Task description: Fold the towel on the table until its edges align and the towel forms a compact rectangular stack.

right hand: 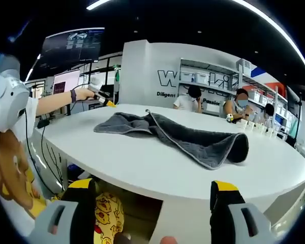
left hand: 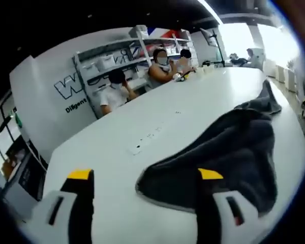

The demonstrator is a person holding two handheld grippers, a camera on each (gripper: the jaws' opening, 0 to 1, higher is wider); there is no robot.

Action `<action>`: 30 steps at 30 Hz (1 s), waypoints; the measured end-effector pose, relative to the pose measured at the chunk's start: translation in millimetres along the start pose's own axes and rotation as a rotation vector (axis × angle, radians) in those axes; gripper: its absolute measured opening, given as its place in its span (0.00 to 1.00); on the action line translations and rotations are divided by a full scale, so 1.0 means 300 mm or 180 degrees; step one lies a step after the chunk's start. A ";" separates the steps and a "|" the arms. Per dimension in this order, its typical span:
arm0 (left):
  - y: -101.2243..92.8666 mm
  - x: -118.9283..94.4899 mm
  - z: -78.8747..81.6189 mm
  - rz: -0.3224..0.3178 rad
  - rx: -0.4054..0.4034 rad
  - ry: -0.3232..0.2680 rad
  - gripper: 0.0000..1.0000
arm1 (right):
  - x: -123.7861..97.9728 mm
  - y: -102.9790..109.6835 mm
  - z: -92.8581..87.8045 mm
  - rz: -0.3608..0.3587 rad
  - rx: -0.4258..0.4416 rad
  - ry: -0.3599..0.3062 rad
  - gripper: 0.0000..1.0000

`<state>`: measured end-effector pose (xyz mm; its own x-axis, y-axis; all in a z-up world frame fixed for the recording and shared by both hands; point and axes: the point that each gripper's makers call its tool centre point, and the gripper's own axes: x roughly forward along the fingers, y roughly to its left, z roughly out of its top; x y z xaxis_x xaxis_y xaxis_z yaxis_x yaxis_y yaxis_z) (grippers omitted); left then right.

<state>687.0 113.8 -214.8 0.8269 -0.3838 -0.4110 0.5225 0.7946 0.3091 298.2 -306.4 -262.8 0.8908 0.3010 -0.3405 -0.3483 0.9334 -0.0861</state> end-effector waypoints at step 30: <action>-0.570 -0.818 -0.245 -0.0651 -0.0712 -0.0638 0.99 | 0.128 0.120 0.002 0.0493 -0.0253 -0.0081 0.98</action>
<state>379.5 106.6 -229.8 0.7459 -0.6126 -0.2617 0.6413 0.7665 0.0335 320.1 -261.1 -278.6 0.8314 0.4456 -0.3318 -0.5029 0.8575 -0.1085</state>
